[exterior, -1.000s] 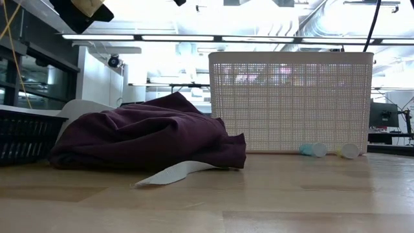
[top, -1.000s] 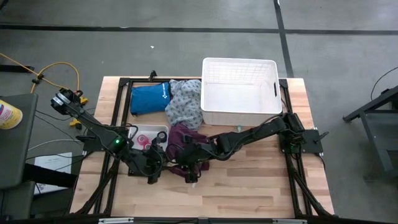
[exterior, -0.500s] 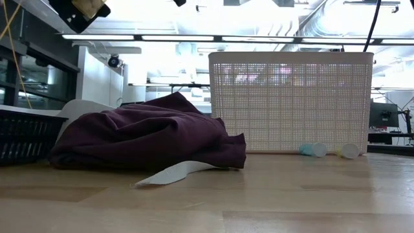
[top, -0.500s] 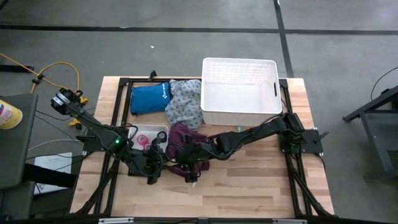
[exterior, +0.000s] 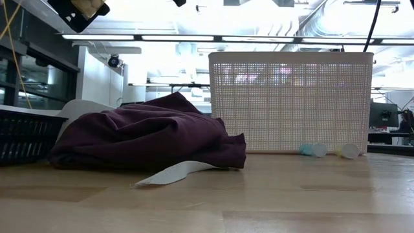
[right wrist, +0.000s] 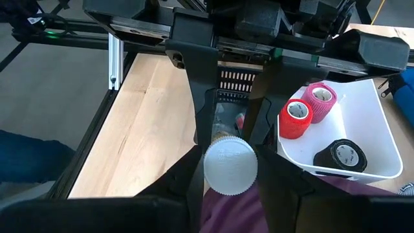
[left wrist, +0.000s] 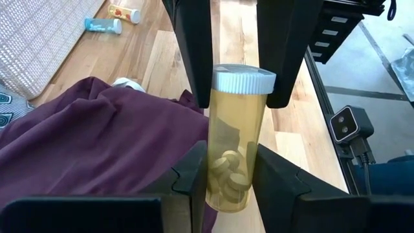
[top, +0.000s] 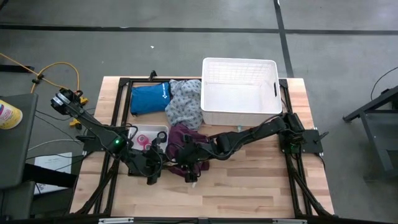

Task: Pick & place medical supplies in basket/bin
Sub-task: Put the bottom yellow pill bottle into the black bin

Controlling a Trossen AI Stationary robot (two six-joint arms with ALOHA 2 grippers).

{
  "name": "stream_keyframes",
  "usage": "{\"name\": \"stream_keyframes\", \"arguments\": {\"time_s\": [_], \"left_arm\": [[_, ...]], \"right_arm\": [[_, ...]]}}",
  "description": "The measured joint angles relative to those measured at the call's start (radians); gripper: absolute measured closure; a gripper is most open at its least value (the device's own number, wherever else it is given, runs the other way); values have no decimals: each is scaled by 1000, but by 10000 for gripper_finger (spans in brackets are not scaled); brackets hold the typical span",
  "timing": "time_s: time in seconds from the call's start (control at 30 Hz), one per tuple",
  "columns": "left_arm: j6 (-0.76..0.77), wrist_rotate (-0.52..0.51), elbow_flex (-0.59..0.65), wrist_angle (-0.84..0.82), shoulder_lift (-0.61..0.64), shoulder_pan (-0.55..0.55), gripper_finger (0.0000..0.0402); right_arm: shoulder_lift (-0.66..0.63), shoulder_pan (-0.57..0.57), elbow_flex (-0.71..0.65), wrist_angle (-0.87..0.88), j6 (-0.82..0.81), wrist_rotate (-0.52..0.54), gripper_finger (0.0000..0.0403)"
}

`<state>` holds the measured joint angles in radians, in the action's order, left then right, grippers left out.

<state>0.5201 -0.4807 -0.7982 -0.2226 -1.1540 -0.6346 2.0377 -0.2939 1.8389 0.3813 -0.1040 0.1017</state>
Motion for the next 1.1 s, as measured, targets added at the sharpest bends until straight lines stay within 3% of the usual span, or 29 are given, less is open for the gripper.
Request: {"name": "stream_keyframes", "arguments": {"time_s": [0.57,1.1], "left_arm": [[5,7,0,-3,0,0,306],[3,15,0,-1,0,0,306]], "right_arm": [[0,-1,0,0,0,-5,206],[0,0,0,49,4,59,197]]}}
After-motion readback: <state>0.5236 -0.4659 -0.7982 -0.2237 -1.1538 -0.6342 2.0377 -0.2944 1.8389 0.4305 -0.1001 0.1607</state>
